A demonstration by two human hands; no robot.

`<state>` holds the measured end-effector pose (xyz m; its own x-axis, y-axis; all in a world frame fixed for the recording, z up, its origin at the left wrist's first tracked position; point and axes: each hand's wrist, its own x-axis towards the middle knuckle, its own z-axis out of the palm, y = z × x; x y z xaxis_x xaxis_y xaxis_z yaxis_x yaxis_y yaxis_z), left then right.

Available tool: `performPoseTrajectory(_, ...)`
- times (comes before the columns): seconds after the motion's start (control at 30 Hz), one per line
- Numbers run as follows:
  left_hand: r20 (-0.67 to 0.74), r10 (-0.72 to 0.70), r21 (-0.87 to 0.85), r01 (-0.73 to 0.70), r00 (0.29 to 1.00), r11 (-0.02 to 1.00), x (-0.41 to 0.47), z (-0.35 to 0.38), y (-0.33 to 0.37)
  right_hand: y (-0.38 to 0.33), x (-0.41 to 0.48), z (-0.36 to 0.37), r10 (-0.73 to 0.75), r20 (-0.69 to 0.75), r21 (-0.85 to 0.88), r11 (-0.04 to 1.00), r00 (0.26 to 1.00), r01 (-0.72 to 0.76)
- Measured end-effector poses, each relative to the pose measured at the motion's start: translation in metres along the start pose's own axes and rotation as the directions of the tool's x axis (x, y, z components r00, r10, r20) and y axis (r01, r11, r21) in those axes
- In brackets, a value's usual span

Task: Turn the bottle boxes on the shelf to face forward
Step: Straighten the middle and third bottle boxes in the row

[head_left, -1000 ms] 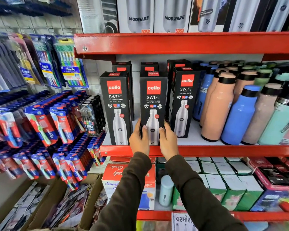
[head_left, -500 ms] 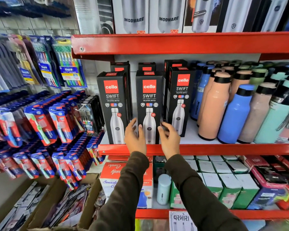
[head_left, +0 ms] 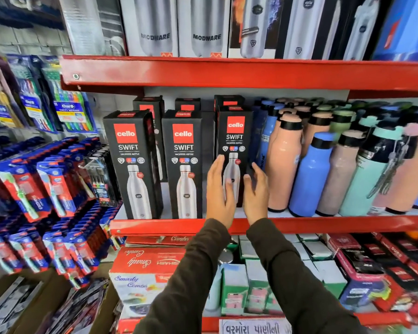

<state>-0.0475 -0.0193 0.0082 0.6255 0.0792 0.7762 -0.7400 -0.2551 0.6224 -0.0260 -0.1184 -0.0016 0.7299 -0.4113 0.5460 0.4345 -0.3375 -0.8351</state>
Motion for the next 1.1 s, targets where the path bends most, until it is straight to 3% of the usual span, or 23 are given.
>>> performPoseTrajectory(0.1, -0.011, -0.220, -0.035, 0.220, 0.975, 0.975, 0.012, 0.019, -0.006, 0.009, 0.015, -0.002, 0.082, 0.093, -0.014, 0.997, 0.992, -0.081)
performPoseTrajectory(0.2, -0.070, -0.452, -0.086, 0.446, 0.889, 0.891, 0.025, 0.030, -0.017, 0.019, 0.026, -0.002, 0.158, 0.187, -0.031, 0.987, 0.970, -0.155)
performPoseTrajectory(0.37, 0.002, -0.649, -0.064, 0.648, 0.761, 0.759, 0.030, 0.036, -0.042, 0.030, 0.034, 0.004, 0.243, 0.275, -0.035, 0.969, 0.930, -0.243)
performPoseTrajectory(0.47, 0.021, -0.671, -0.067, 0.671, 0.741, 0.739, 0.027, 0.037, -0.047, 0.035, 0.032, 0.005, 0.244, 0.265, -0.042, 0.970, 0.933, -0.241)
performPoseTrajectory(0.67, -0.087, -0.678, -0.050, 0.676, 0.730, 0.735, 0.022, 0.036, -0.049, 0.038, 0.033, 0.000, 0.223, 0.215, -0.049, 0.975, 0.951, -0.217)
performPoseTrajectory(1.1, -0.120, -0.609, -0.020, 0.611, 0.784, 0.791, -0.009, 0.019, -0.028, 0.031, 0.004, -0.022, 0.189, 0.218, -0.021, 0.982, 0.958, -0.189)
